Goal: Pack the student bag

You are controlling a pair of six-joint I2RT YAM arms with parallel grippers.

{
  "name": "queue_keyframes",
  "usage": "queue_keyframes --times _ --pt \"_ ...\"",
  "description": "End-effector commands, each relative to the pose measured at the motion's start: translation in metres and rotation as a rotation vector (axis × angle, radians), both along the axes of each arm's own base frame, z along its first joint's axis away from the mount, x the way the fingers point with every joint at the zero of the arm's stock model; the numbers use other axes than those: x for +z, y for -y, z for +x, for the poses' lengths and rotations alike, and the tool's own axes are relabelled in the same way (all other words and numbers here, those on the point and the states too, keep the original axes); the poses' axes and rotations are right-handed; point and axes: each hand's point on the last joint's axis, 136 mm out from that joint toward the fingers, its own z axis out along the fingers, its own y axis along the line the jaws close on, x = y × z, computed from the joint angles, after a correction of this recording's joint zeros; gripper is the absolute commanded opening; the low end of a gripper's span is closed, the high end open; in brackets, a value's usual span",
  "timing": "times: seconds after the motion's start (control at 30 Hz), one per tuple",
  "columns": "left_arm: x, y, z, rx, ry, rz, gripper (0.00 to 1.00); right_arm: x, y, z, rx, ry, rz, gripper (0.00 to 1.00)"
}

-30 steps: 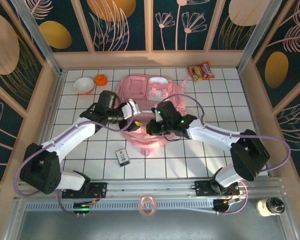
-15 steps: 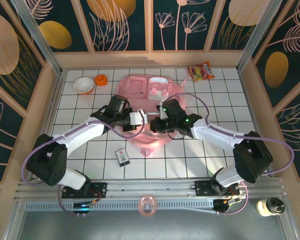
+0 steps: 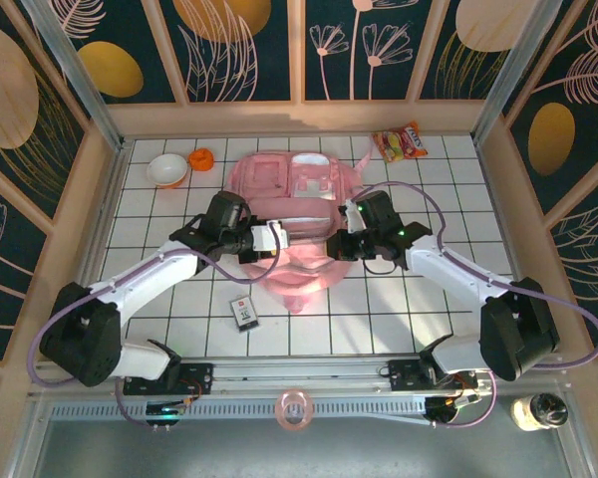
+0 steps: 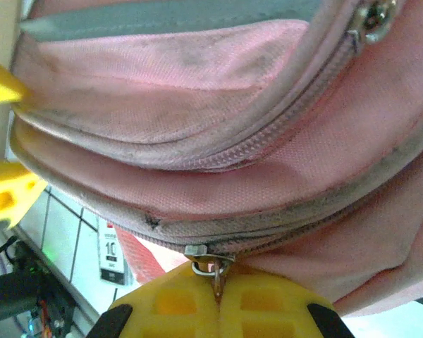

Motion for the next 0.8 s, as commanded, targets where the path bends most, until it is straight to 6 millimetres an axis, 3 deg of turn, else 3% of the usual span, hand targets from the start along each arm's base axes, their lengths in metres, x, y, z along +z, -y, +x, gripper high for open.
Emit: queue_keyframes --times 0.0,0.17,0.33,0.4,0.47,0.53,0.57,0.77 --pt "0.032 0.013 -0.010 -0.017 -0.012 -0.071 0.68 0.018 -0.004 0.010 -0.004 0.074 0.017 0.00" --pt "0.046 0.043 -0.003 -0.007 0.030 -0.132 0.74 0.020 -0.015 0.005 0.026 0.081 0.035 0.00" --pt "0.022 0.074 0.000 -0.030 -0.030 -0.106 0.71 0.031 -0.026 0.000 0.058 0.101 0.075 0.00" --pt "0.009 0.083 0.000 -0.049 -0.043 -0.077 0.56 0.033 -0.026 -0.002 0.065 0.107 0.081 0.00" --pt "0.000 0.086 0.006 -0.031 -0.056 -0.055 0.23 0.029 -0.018 -0.002 0.044 0.092 0.068 0.00" --pt "-0.004 0.080 0.008 -0.018 -0.041 -0.024 0.04 0.019 -0.002 0.002 0.007 0.066 0.037 0.00" --pt "-0.004 0.077 0.007 -0.018 -0.023 -0.014 0.00 0.015 0.005 0.003 -0.004 0.055 0.019 0.00" --pt "0.004 0.046 -0.009 -0.021 0.013 -0.034 0.00 -0.009 0.063 0.036 -0.097 0.046 -0.100 0.00"
